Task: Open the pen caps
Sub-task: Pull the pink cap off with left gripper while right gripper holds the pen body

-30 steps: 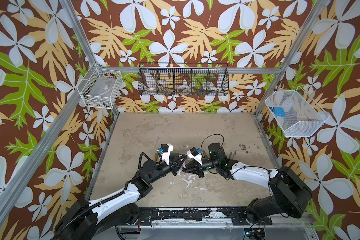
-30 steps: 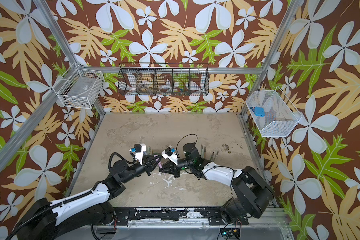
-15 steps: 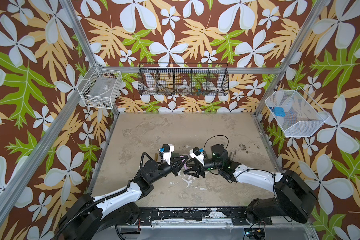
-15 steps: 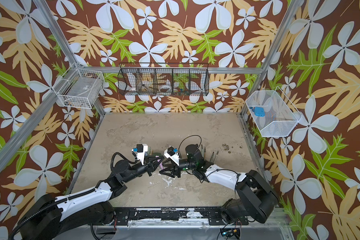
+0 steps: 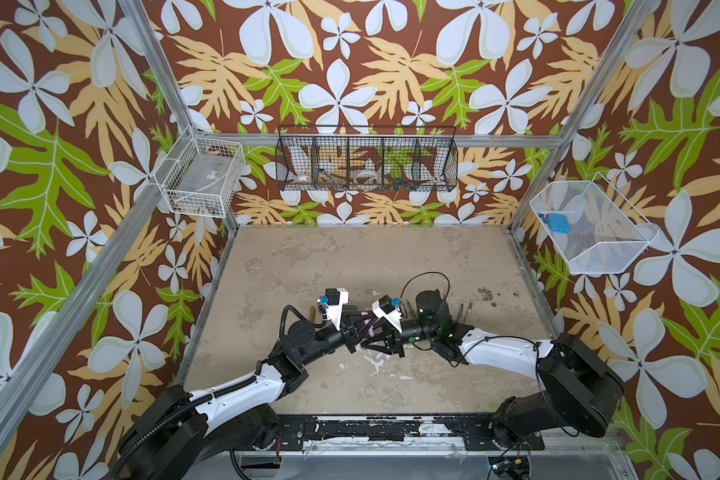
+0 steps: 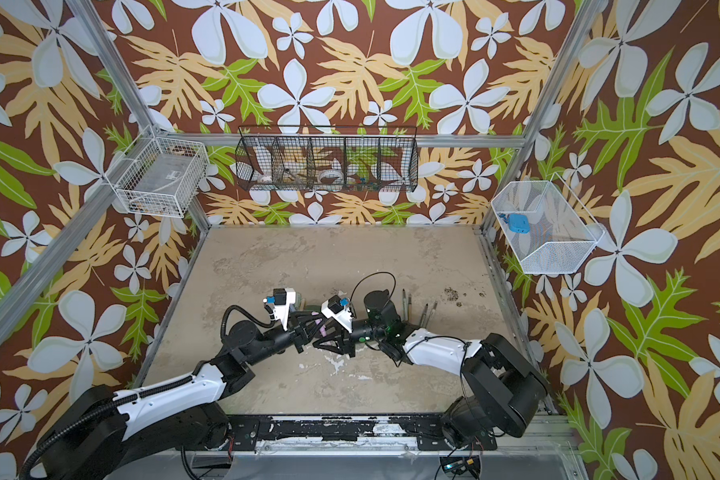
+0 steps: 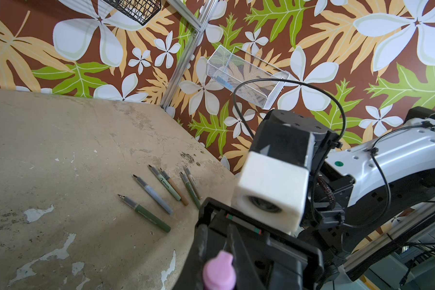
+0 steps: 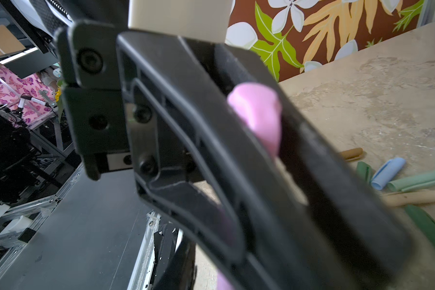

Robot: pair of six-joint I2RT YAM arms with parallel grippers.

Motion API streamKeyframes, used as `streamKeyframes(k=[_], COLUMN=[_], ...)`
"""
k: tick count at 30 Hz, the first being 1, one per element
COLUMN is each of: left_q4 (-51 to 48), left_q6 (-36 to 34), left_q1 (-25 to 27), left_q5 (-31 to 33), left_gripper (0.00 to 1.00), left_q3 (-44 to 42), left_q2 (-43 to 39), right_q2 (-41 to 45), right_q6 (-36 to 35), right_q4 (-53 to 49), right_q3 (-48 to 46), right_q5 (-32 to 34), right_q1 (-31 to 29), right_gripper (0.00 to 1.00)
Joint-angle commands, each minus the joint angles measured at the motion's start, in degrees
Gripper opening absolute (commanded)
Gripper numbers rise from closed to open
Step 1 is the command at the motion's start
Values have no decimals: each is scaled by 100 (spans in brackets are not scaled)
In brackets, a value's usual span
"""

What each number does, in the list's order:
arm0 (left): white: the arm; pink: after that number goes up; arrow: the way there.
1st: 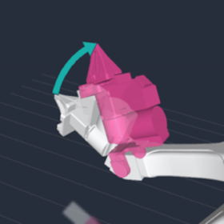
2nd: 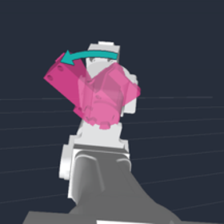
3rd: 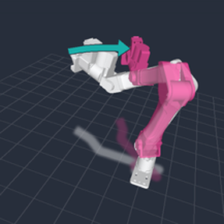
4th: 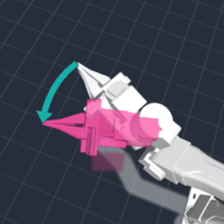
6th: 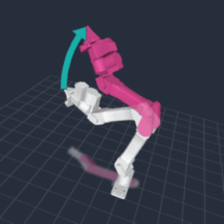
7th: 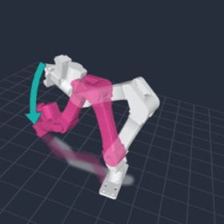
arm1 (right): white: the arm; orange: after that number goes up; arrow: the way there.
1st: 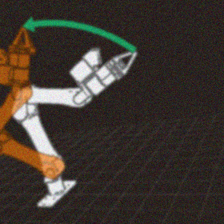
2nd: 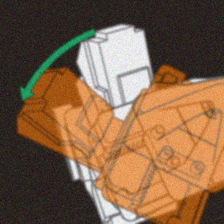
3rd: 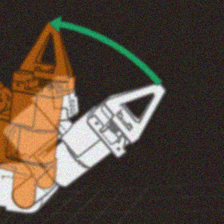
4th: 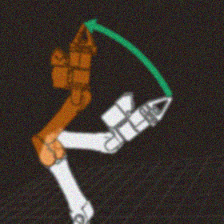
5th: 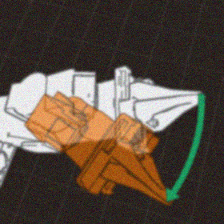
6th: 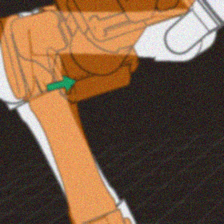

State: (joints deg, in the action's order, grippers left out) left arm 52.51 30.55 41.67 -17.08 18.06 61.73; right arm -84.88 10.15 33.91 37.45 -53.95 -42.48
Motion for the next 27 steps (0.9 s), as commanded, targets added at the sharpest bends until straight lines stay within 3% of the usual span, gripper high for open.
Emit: streamKeyframes(k=[1,5,12,16,22,27], left_q4=[267,280,312,308,216,208], left_q6=[58,74,108,90,55,49], left_q1=[-10,-10,-10,-10,-10,-11], left_q5=[-49,-58,-111,-89,-49,-58], left_gripper=[0,0,0,0,0,0], left_q3=[-6,-7,14,3,-4,10], left_q2=[-11,38,119,87,-1,10], right_q2=[-24,7,29,42,59,36], right_q6=[39,39,101,84,21,-11], right_q4=[181,217,283,259,87,7], right_q3=[39,15,-8,-8,37,75], right_q5=[-41,-13,22,17,67,45], right_q1=[-30,-32,-32,-26,-22,-26], right_gripper=[22,19,21,15,25,25])
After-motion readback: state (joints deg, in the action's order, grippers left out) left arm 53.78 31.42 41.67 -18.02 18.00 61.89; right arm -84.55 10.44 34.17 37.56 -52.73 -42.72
